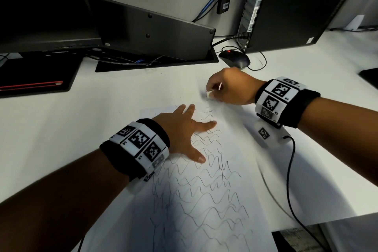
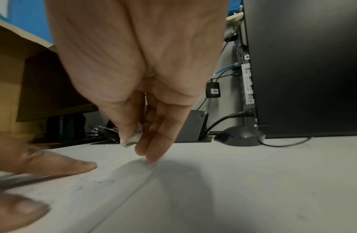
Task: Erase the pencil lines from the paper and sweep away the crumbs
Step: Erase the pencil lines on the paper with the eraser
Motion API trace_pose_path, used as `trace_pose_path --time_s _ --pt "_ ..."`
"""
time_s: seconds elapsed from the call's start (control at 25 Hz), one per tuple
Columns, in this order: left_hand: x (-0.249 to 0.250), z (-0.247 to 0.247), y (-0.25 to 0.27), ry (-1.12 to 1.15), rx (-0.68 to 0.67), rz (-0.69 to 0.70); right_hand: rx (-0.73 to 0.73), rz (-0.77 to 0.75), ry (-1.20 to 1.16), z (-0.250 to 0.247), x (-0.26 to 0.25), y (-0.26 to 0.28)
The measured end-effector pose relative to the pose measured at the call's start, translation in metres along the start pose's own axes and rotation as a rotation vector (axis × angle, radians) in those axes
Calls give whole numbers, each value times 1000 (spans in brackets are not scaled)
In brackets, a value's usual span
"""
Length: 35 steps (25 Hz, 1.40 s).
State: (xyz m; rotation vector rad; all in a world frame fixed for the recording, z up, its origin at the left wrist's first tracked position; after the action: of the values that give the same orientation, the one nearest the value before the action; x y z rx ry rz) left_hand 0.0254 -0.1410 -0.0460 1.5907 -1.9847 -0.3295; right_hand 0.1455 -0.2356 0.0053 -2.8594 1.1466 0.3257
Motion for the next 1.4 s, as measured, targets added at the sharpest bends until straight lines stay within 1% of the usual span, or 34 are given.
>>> trace_pose_path --time_s 0.12,0.2,0.24,0.36,0.44,0.48,0.6,0.64,0.72,0.76,0.88,0.92,1.04,1.2,1.32,1.36,1.4 --pt "12 -10 -1 56 77 48 -58 0 39 17 -5 5" --pt "19 -12 -4 30 141 62 -68 27 48 21 -4 4" --pt "21 -10 -6 2 149 55 -67 33 47 20 -4 4" --pt "17 1 -12 0 83 15 -76 -22 70 21 -12 8" --pt "14 2 -14 -1 59 3 -126 -99 97 26 -22 12" --pt "13 2 -14 -9 53 3 -137 -104 104 26 -23 12" --pt "13 3 -15 -15 24 -8 -66 -22 111 18 -14 8" --pt "13 3 -15 -17 29 -4 -66 -31 112 19 -15 8" --pt "12 3 -16 -19 56 17 -134 -103 87 25 -26 10" --pt "12 3 -16 -21 61 22 -159 -112 75 26 -27 10" --pt "11 4 -18 -35 42 5 -96 -43 98 19 -15 7" --pt "11 4 -17 -35 42 6 -90 -49 98 20 -15 7" --pt "11 3 -18 -35 54 23 -172 -110 39 28 -21 9" --pt "11 4 -17 -44 37 5 -95 -64 58 20 -10 6" --pt "11 2 -17 -65 50 12 -195 -110 -6 27 -19 11" --pt "11 2 -17 -68 47 9 -196 -96 -15 27 -17 10" --pt "11 2 -16 -71 44 7 -155 -71 -8 24 -14 7"
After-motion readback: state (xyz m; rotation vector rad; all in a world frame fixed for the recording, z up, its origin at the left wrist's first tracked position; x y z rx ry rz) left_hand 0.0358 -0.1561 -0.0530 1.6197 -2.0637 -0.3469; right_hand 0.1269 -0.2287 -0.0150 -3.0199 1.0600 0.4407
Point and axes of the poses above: each hand's wrist, its own y-axis away from the middle knuckle, its own z-axis out of the palm, x = y × z, the point moved 7 cm from there along -y, towards the middle knuckle, and after that the axes turned 9 degrees about y, right-handed, at the moved point
